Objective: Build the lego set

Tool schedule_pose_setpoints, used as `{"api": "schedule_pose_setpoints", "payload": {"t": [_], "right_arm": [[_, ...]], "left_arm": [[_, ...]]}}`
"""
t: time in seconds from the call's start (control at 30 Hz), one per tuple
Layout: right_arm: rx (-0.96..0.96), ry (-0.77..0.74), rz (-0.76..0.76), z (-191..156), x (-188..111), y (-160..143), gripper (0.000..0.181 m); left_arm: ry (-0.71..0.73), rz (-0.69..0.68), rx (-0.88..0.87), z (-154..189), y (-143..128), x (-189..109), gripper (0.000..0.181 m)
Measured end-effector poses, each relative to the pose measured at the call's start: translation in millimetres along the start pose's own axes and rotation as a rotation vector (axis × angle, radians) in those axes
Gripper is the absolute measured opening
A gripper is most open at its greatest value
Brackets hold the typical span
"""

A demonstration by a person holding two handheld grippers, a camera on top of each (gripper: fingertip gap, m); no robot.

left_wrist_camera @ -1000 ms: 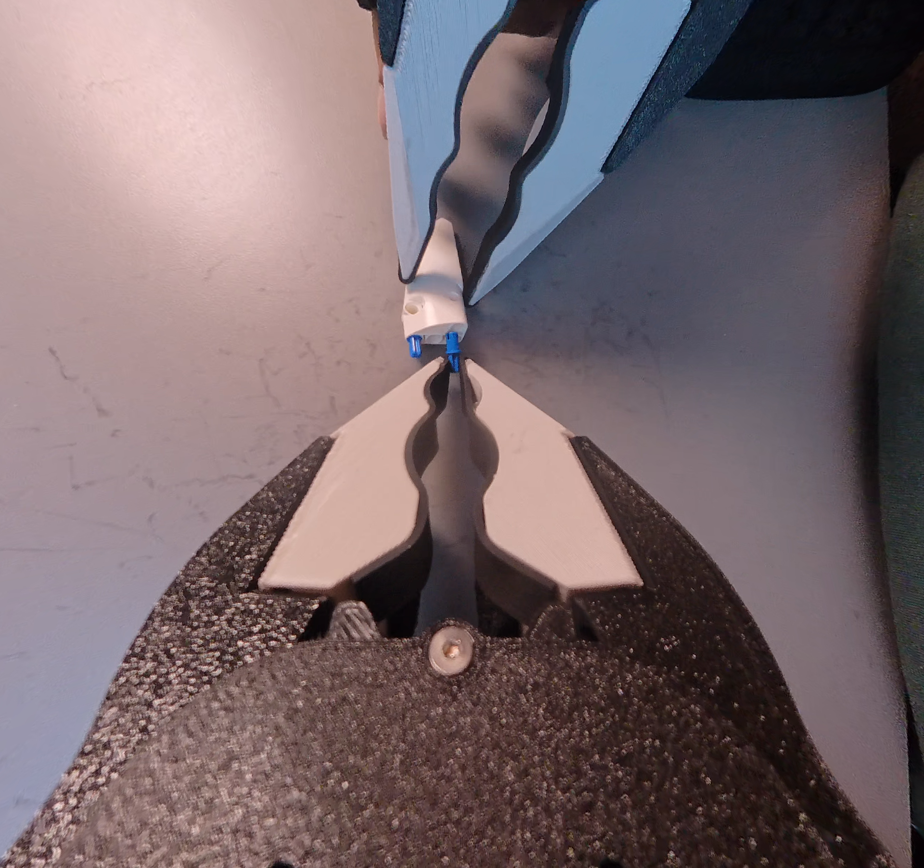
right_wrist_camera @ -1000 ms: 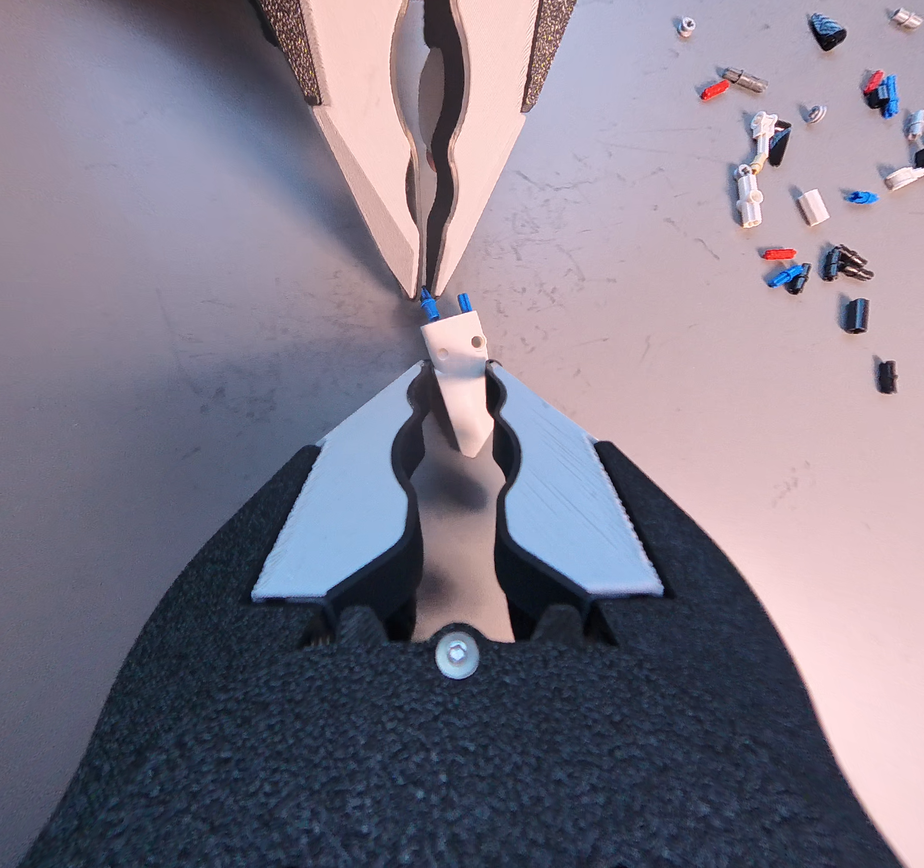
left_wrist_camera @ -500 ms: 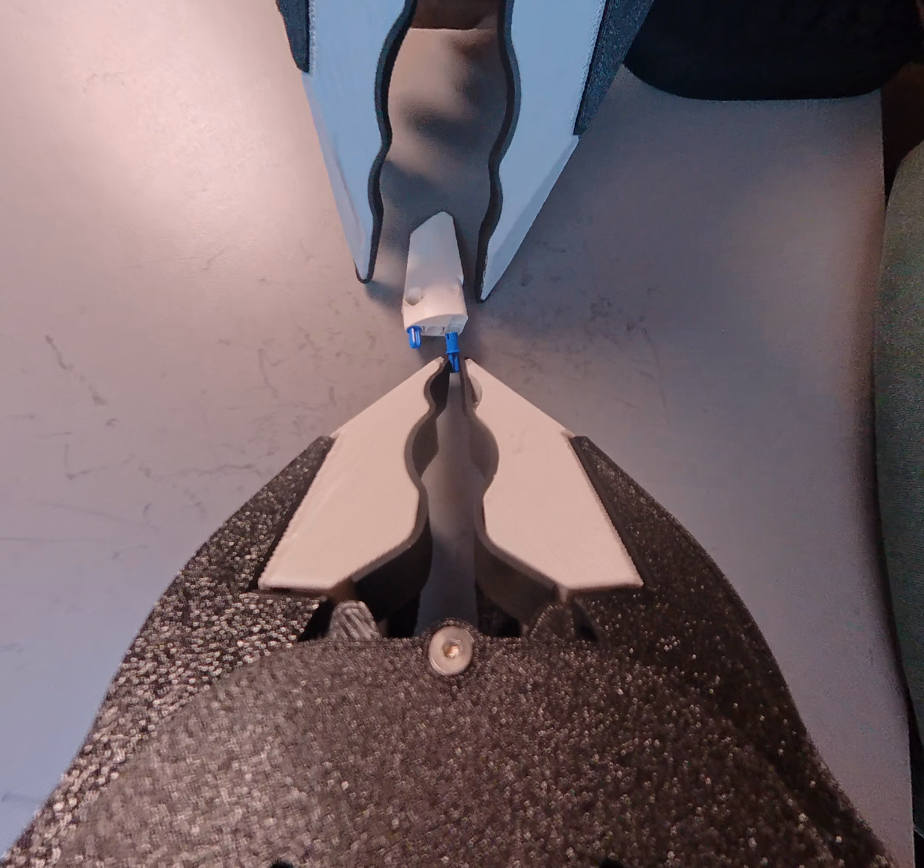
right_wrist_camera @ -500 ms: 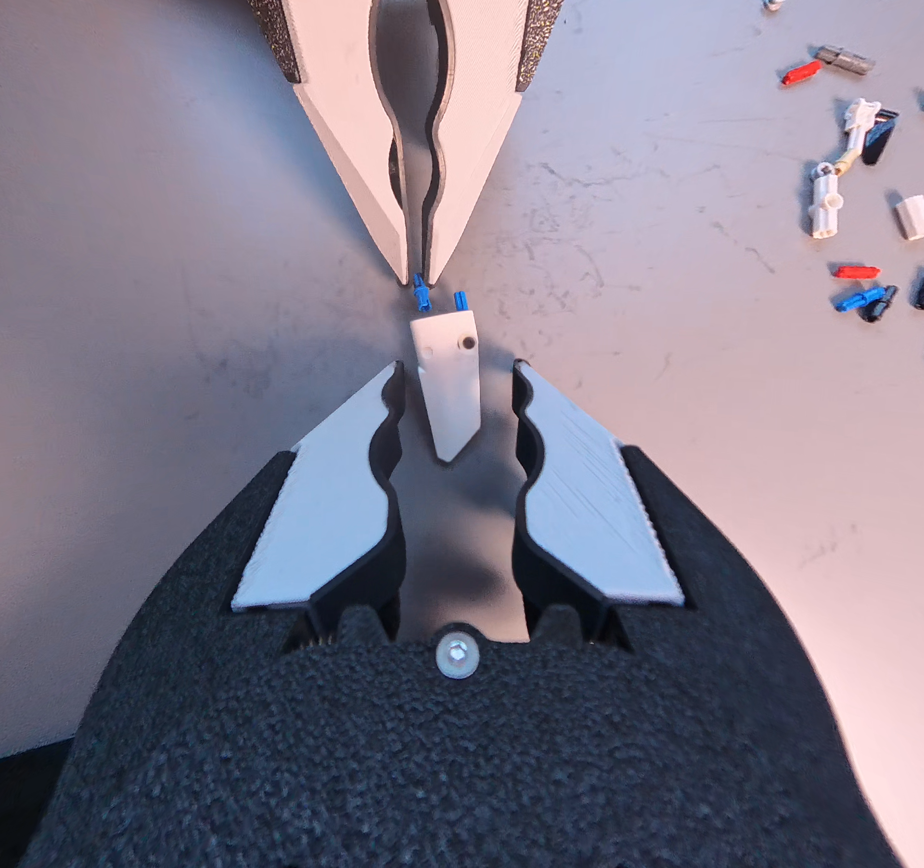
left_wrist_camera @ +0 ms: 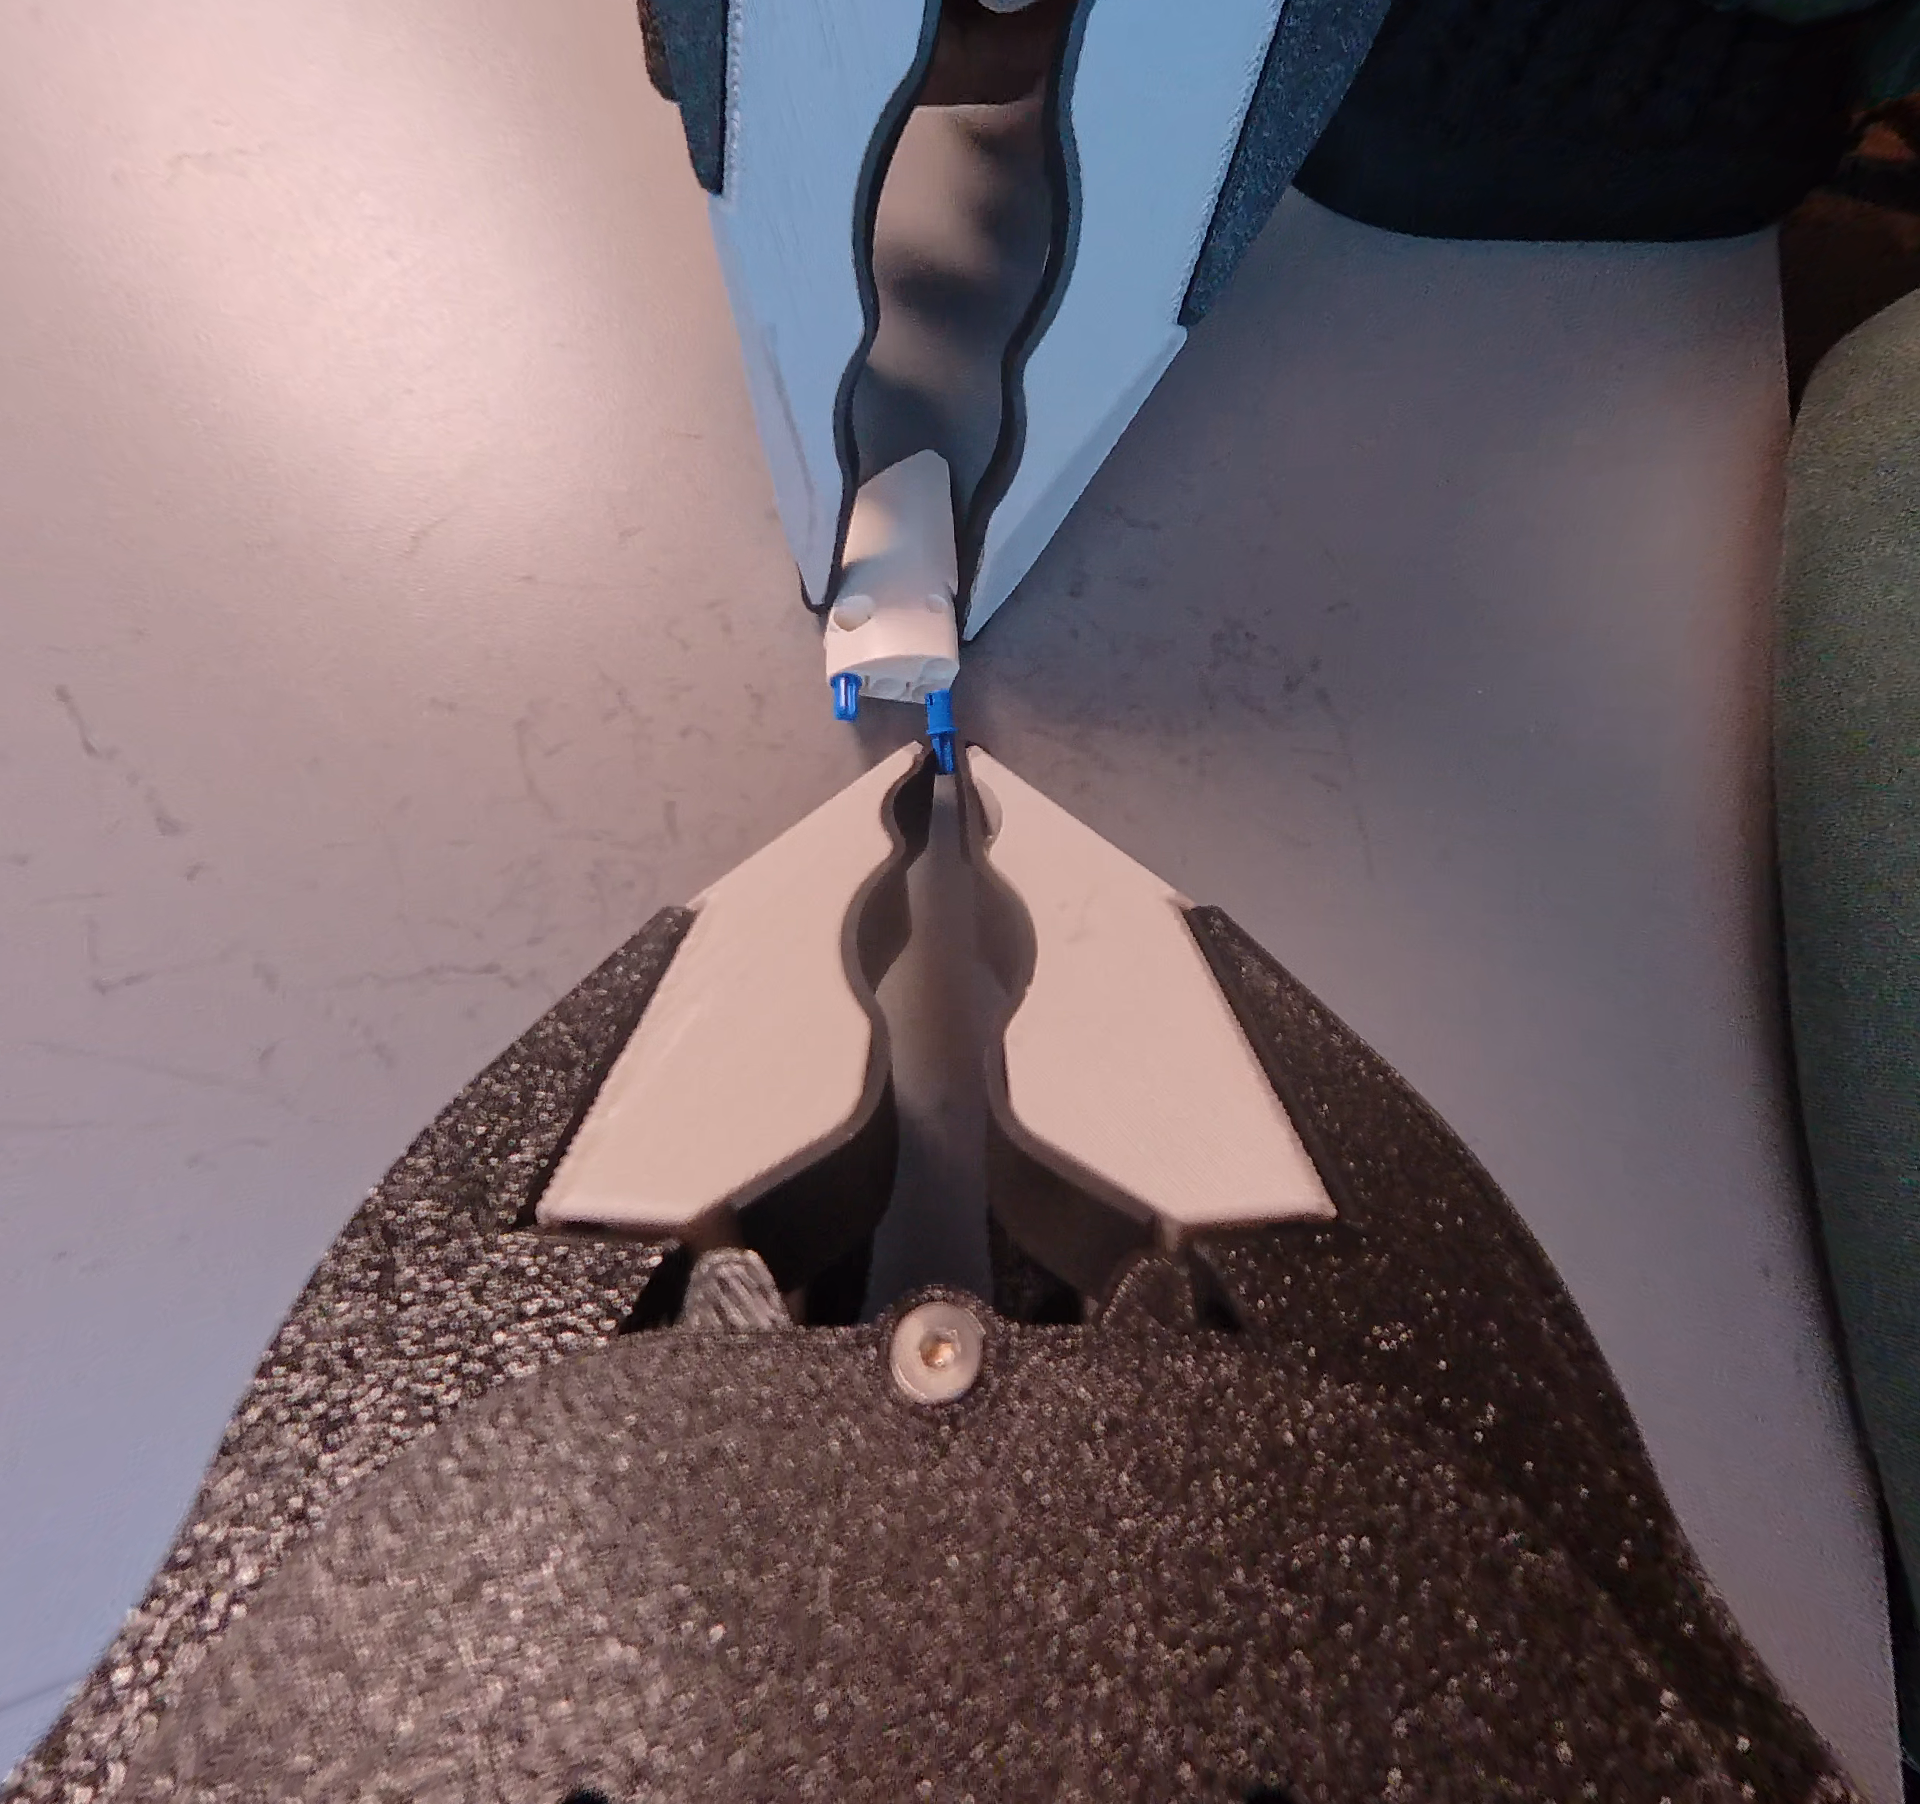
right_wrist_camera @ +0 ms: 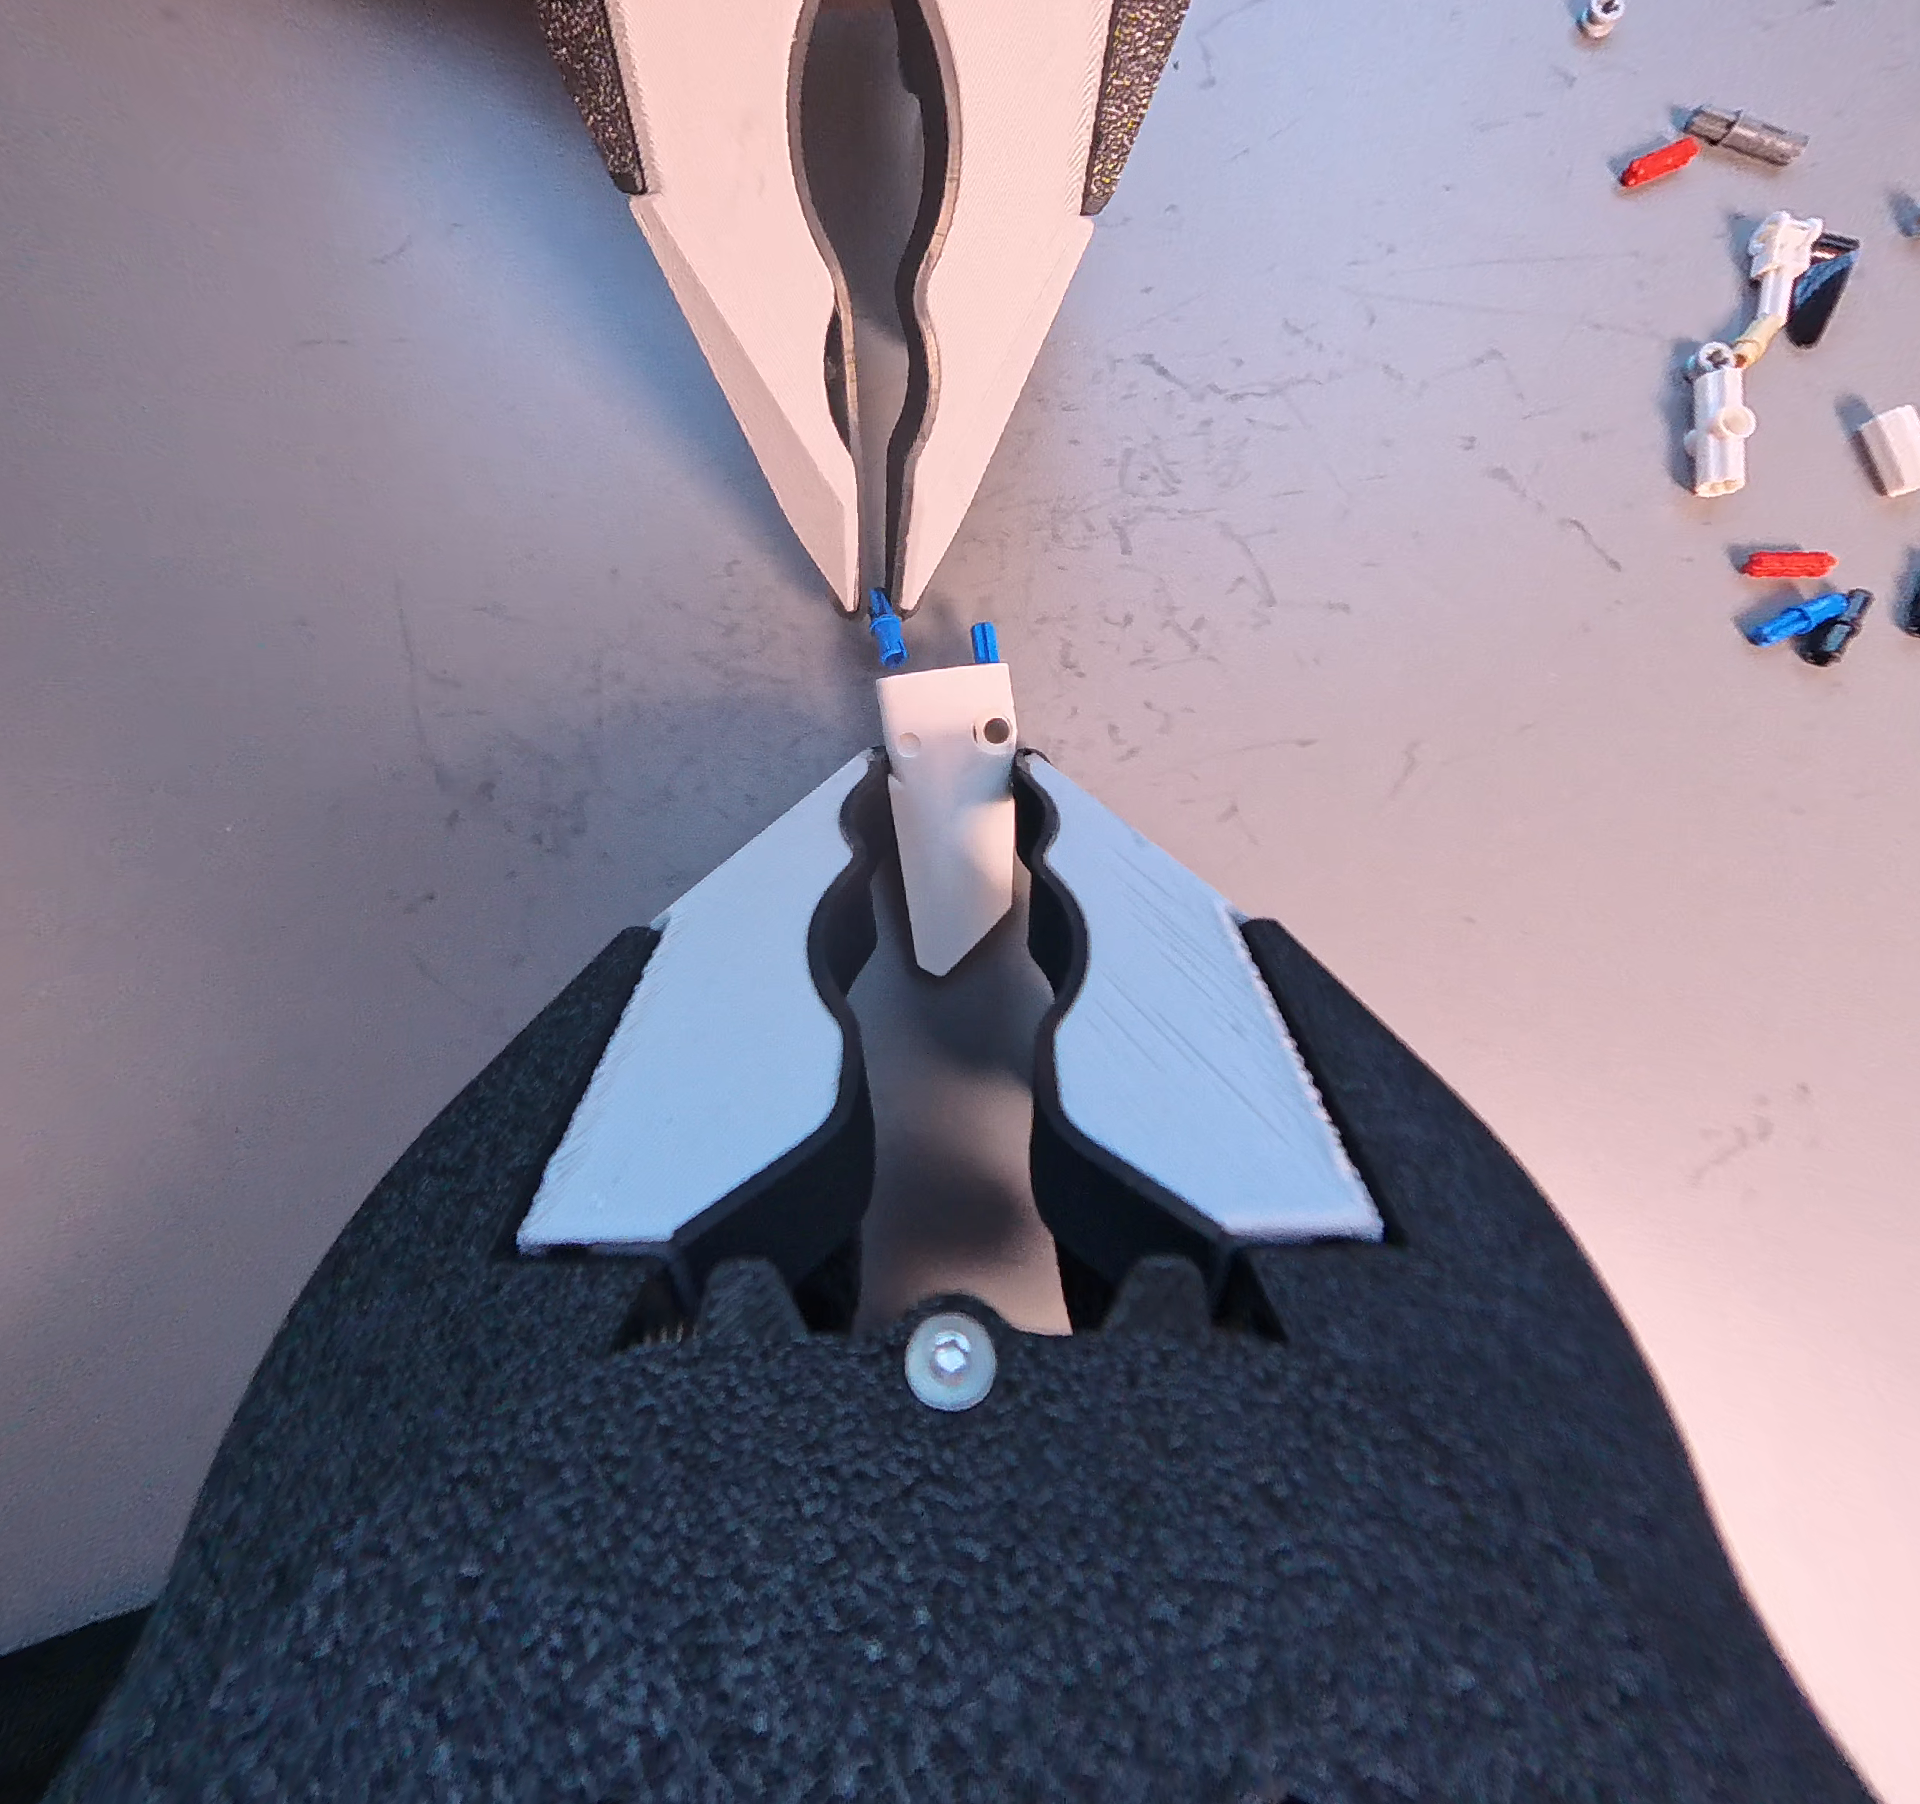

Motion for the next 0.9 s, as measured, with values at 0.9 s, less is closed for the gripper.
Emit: {"api": "schedule_pose_setpoints", "payload": {"t": [0.9], "right_arm": [[0.018,-0.019,0.028,1.5,-1.2,-2.5,0.024]], "left_arm": [[0.008,0.025,-0.004,-1.3,1.2,-1.8,0.004]]}}
Point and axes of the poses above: each gripper's, where its closed fingertips meet, x out along the fingers, y out of its top, z = x × y across the jaws, the point moved 3 cm from there along -x, back along the fingers, and after that the axes turned 9 degrees about -z, right-handed, at the moved point
